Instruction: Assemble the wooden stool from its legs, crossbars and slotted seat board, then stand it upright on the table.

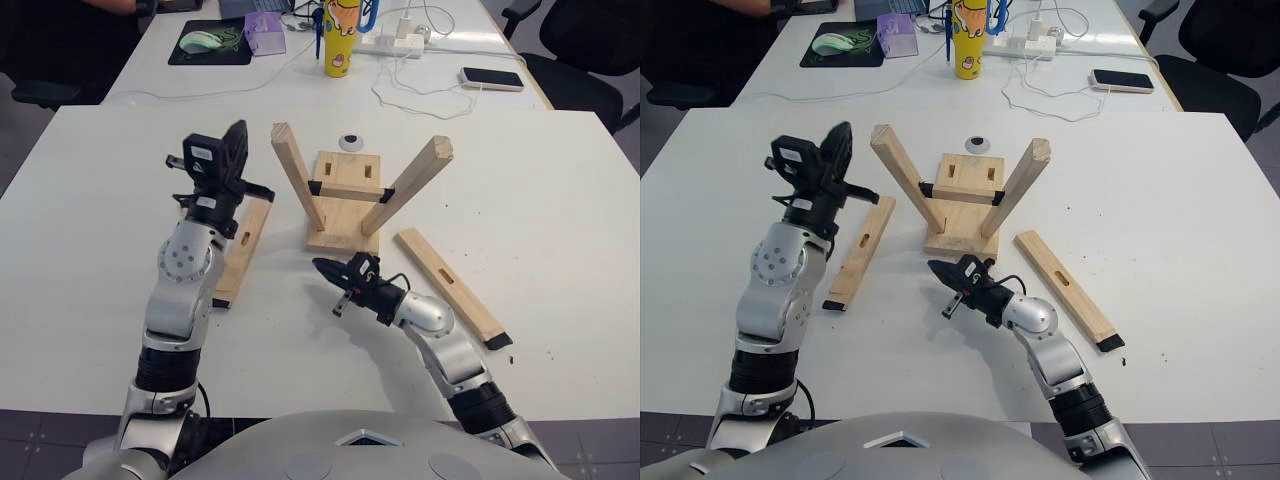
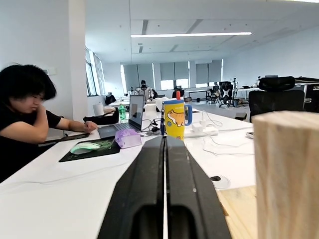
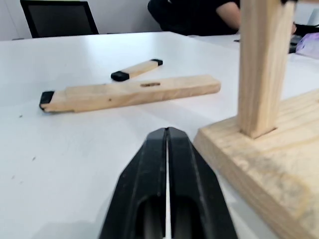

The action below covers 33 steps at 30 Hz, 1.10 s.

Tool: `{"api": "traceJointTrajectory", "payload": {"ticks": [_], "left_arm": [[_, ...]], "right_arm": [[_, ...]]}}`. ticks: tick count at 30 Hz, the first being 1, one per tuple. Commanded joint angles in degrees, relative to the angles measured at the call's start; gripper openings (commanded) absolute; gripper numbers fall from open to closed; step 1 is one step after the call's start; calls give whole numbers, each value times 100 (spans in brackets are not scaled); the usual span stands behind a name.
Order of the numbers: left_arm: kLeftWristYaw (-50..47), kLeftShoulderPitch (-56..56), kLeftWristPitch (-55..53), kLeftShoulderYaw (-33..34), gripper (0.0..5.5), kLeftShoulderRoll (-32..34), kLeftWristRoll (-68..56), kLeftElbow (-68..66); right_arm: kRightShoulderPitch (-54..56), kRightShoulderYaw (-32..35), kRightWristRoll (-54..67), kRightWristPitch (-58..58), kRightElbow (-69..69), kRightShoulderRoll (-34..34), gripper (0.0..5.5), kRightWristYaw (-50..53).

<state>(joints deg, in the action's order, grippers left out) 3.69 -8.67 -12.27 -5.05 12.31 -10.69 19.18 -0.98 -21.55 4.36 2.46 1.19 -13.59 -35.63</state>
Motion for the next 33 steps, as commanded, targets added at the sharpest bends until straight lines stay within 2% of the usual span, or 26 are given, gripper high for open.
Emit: {"api": "traceJointTrajectory", "payload": {"ticks": [1,8,14,18,20,24,27,29,33], "left_arm": [[143,-66,-203,-88,5,-167,3,8],[206,-117,-266,-107,5,-384,110,33],[134,-39,-268,-99,5,-543,262,70],[-7,23,-338,-97,5,-642,421,189],[-27,102,-457,-255,5,-599,618,340],[-347,250,-941,-421,5,-704,1059,597],[-696,344,-1157,-312,5,-869,1284,583],[-574,449,-1069,-274,5,-899,1133,684],[-420,383,-857,-130,5,-865,1036,905]], "right_arm": [[549,-127,-503,505,-886,98,0,263],[600,459,-603,633,-1011,-382,0,439],[808,363,-588,558,-1025,-259,0,283],[418,393,-233,604,-317,-142,0,167],[-47,559,-112,543,485,-170,0,335],[-947,1276,149,765,2386,153,0,1210],[-1160,2026,342,1216,2880,223,0,1718],[-1282,2408,274,1342,3072,202,0,2015],[-340,3124,160,1599,2913,252,0,2855]]}}
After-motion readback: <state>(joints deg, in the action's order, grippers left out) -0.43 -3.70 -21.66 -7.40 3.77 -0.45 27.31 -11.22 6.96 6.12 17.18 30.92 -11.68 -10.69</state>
